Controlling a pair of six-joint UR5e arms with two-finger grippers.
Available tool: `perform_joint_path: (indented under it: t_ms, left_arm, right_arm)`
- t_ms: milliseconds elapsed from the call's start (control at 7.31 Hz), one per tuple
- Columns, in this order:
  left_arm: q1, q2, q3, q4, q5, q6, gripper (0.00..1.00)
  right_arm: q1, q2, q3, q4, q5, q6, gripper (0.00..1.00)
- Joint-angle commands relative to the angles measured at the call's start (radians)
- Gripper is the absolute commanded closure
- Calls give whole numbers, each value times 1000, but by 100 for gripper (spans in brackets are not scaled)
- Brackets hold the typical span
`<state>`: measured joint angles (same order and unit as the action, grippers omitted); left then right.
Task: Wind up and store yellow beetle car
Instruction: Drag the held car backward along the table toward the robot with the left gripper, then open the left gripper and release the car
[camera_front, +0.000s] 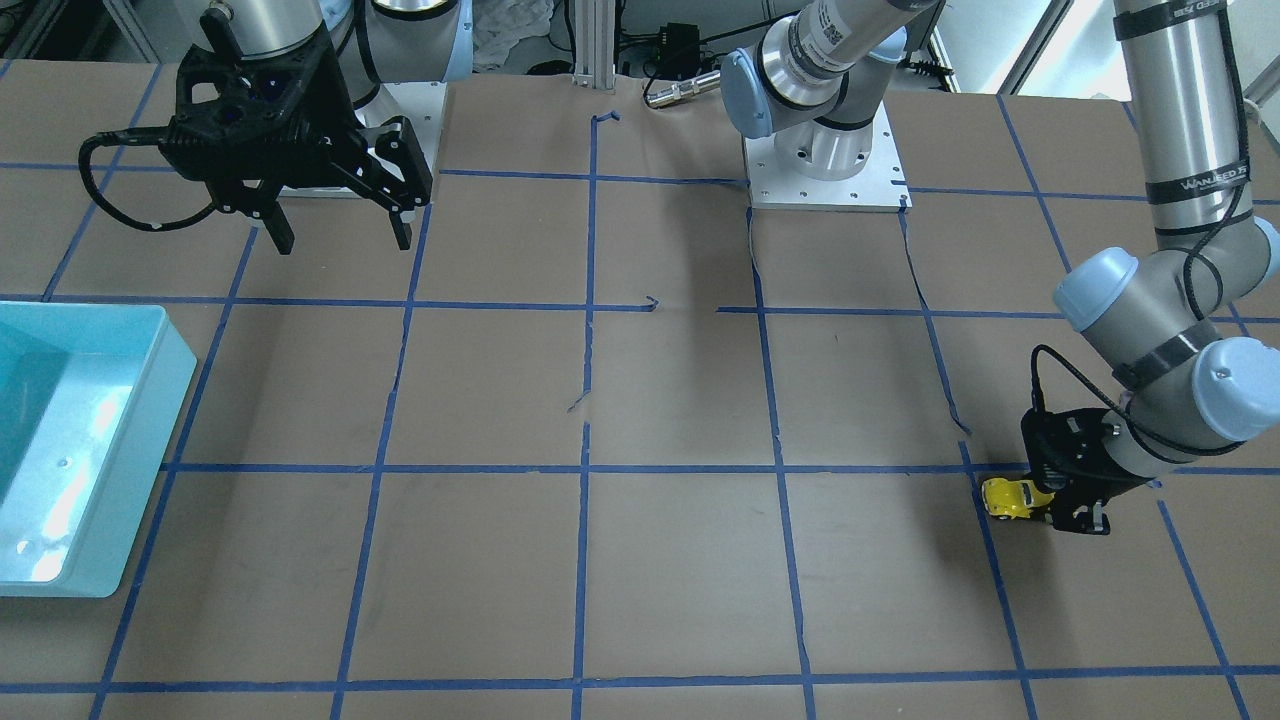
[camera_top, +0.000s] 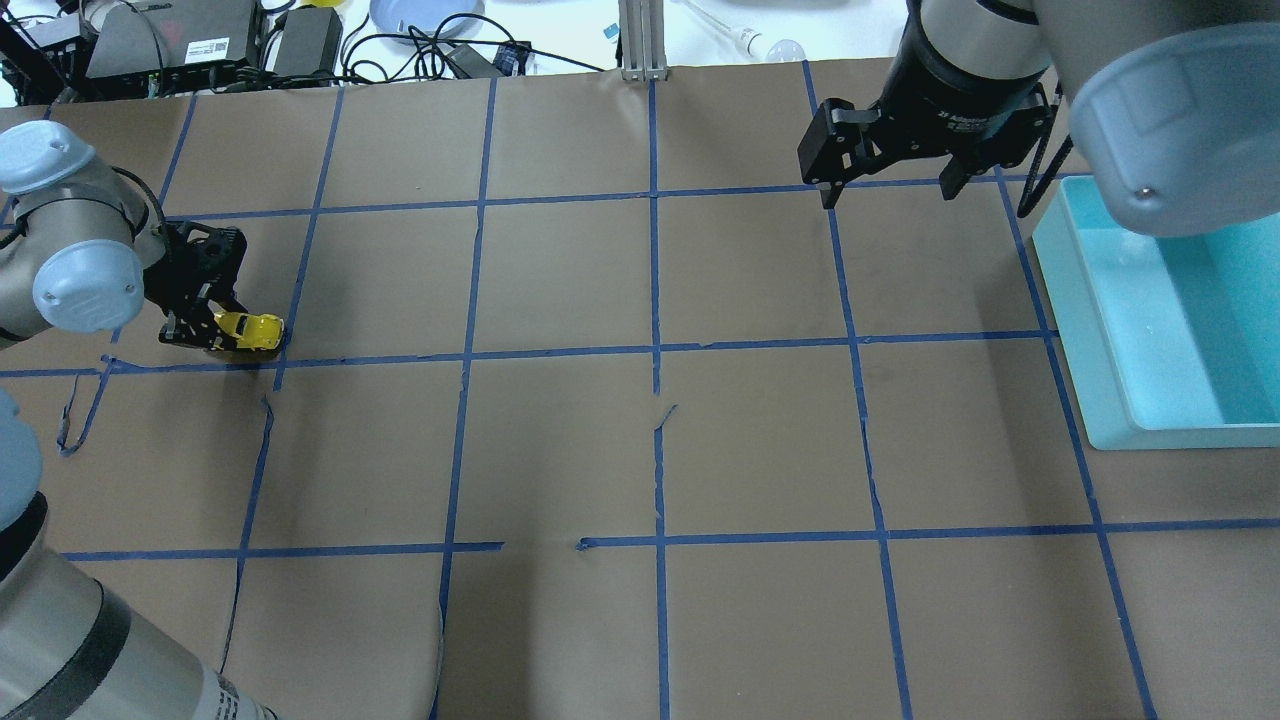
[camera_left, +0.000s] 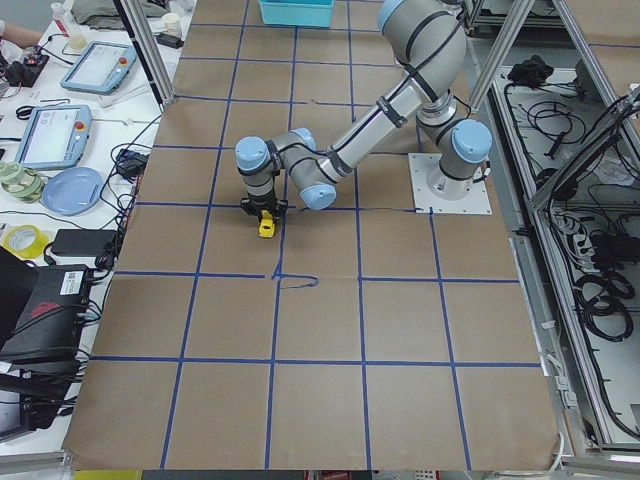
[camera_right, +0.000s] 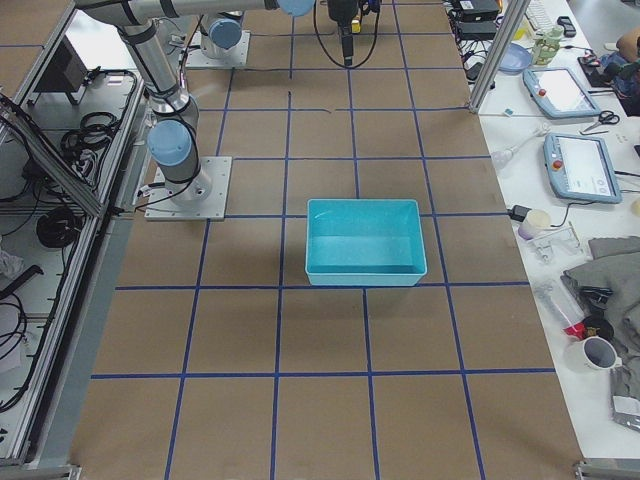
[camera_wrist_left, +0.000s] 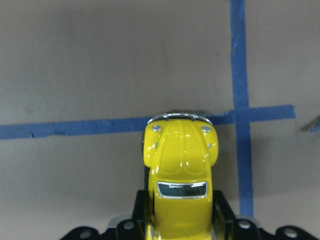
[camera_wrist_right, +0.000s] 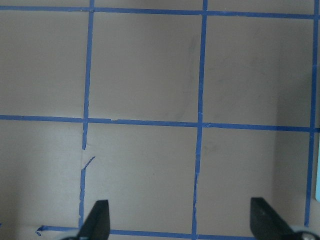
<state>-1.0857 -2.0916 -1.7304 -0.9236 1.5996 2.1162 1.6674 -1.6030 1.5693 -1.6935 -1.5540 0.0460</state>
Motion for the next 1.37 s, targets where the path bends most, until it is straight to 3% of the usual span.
perform_joint_path:
  t_ms: [0, 137, 274, 1232]
  left_arm:
    - [6, -5, 2, 2, -1, 33, 56]
    - [6, -4, 8, 0, -1, 33, 32]
    - [6, -7, 11, 0, -1, 31, 21]
    - [-5, 11, 11, -5, -3, 16, 19]
  right_arm:
    - [0, 0, 0, 0, 0, 0, 0]
    - [0, 0, 0, 0, 0, 0, 0]
    - [0, 0, 0, 0, -1, 0, 0]
    - [0, 0, 0, 0, -1, 0, 0]
